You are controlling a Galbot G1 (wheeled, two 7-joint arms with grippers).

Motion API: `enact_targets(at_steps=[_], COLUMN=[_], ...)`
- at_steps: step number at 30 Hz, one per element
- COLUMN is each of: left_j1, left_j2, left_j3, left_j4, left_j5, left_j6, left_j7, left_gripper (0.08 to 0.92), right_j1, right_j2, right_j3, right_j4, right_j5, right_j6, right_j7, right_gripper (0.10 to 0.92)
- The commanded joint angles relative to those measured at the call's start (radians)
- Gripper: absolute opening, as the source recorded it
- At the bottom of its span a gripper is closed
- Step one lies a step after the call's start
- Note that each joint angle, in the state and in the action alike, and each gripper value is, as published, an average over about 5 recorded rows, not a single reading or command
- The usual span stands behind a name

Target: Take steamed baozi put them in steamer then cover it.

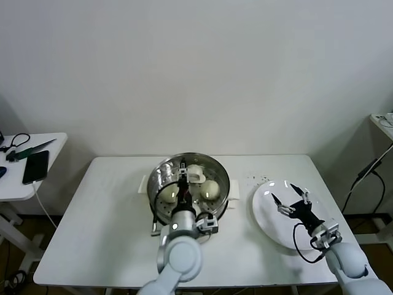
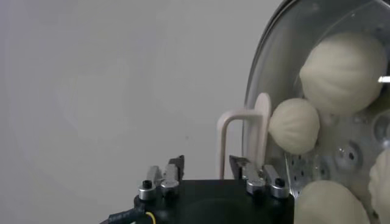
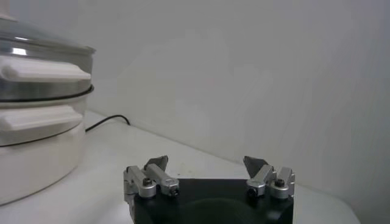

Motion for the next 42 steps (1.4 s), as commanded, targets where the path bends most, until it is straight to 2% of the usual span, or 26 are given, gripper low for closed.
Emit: enact_targets(at_steps=[1,10,17,23,31,38,42], left_j1=[0.073,0.170,0.240,0.323,0.410,0.494,0.543], left_j2=[0.074,0.122,0.170,0.167,0.126,0.061,0.033], left_j3=[-0.024,-0.107,-0.202,-0.344,-0.609,-0.808,-0.860], left_j4=[-0.146,-0.215,-0.249,-0.253,-0.228,-0.187,-0.155], left_j5=[-0.213,-0.500,-0.752,-0.952,-1.335,-1.567,-1.646], left_j6=[-0.021,-0.194,-0.326,-0.488,-0.657,-0.714,-0.741], left_j7=[-0.092,-0.266,-0.384,-0.459,-0.474,-0.432,-0.408], left_gripper=[0.568,0.801,0.822,0.823,0.823,0.823,0.823], right_j1=[-0.001,-0.001,-0.015,-0.033,-0.064,-0.102,-0.129], right_j2=[-0.004,-0.002,0.005,0.016,0.031,0.053,0.076], right_j3=[0.012,0.041,0.057,0.071,0.090,0.112,0.126], right_j4=[0.016,0.027,0.036,0.049,0.083,0.117,0.139], right_j5=[0.005,0.034,0.044,0.040,0.027,0.025,0.024], right_j6=[-0.060,-0.088,-0.084,-0.066,-0.046,-0.037,-0.034], right_j7=[0.012,0.006,0.008,0.009,0.014,0.016,0.021], right_gripper=[0.823,0.823,0.823,0.823,0.823,0.823,0.823])
